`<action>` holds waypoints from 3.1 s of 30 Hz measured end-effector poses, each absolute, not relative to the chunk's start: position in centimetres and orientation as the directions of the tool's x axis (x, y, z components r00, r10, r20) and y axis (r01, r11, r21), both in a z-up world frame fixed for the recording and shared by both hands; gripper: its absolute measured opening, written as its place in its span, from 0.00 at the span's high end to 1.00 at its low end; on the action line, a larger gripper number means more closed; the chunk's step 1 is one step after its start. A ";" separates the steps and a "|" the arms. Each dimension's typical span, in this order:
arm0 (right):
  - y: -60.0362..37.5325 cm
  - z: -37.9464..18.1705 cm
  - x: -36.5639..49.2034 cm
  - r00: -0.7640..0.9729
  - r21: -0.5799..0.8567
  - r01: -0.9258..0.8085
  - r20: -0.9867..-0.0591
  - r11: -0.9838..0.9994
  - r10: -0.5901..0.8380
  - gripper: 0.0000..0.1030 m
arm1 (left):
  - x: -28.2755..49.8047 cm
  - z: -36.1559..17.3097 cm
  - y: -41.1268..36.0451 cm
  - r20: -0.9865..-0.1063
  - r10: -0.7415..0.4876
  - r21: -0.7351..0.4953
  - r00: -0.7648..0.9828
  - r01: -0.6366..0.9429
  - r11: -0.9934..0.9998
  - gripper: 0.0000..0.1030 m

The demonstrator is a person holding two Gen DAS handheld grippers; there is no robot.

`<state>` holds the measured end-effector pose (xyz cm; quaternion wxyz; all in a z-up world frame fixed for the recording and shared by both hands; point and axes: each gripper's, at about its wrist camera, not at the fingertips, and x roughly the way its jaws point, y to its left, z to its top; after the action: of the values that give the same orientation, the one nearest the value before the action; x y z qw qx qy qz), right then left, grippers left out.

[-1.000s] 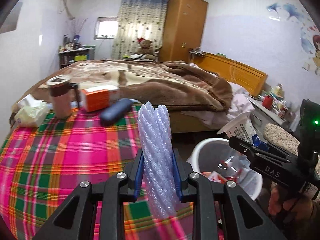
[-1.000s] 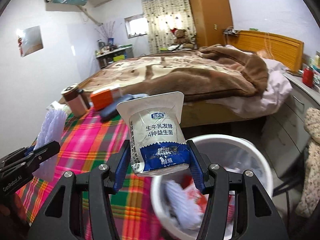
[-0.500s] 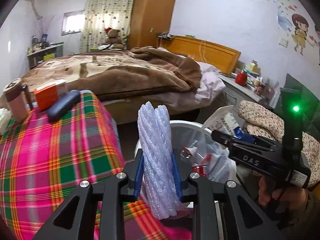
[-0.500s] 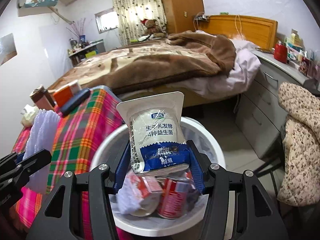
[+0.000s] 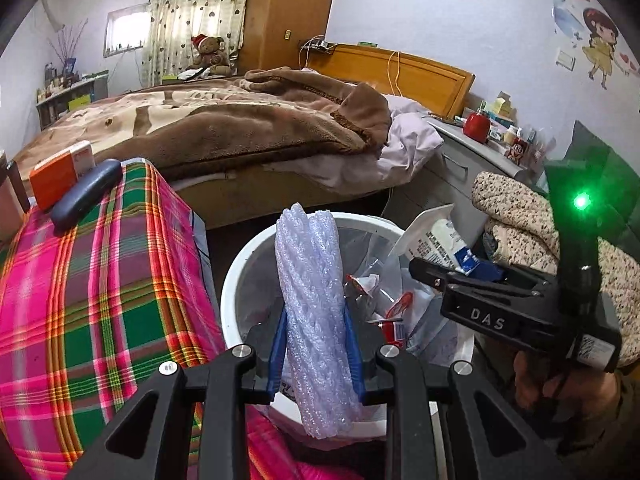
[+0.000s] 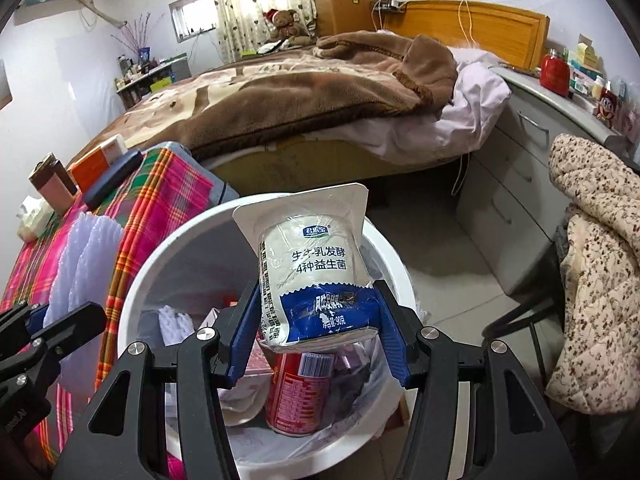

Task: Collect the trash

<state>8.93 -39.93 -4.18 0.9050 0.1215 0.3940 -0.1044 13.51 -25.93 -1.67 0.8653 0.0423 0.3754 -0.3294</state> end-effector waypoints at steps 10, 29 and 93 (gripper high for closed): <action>-40.0 -3.9 9.2 0.669 0.123 0.269 -0.737 0.955 -0.093 0.33 | 14.8 -1.8 -24.7 -0.683 -0.520 -0.193 0.513 0.560 0.806 0.48; -36.7 -1.4 6.4 0.753 0.161 0.238 -0.653 0.958 -0.078 0.33 | 12.3 0.1 -19.6 -0.629 -0.459 -0.170 0.627 0.466 0.868 0.42; -26.4 -0.2 -1.5 0.890 0.130 0.100 -0.456 0.986 -0.030 0.34 | 0.9 1.5 -7.9 -0.509 -0.149 -0.003 0.848 0.171 0.985 0.42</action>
<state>-1.48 -26.42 -0.20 0.9691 0.0753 0.2327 -0.0333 0.87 -7.95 1.50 0.9610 0.0214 0.2628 -0.0831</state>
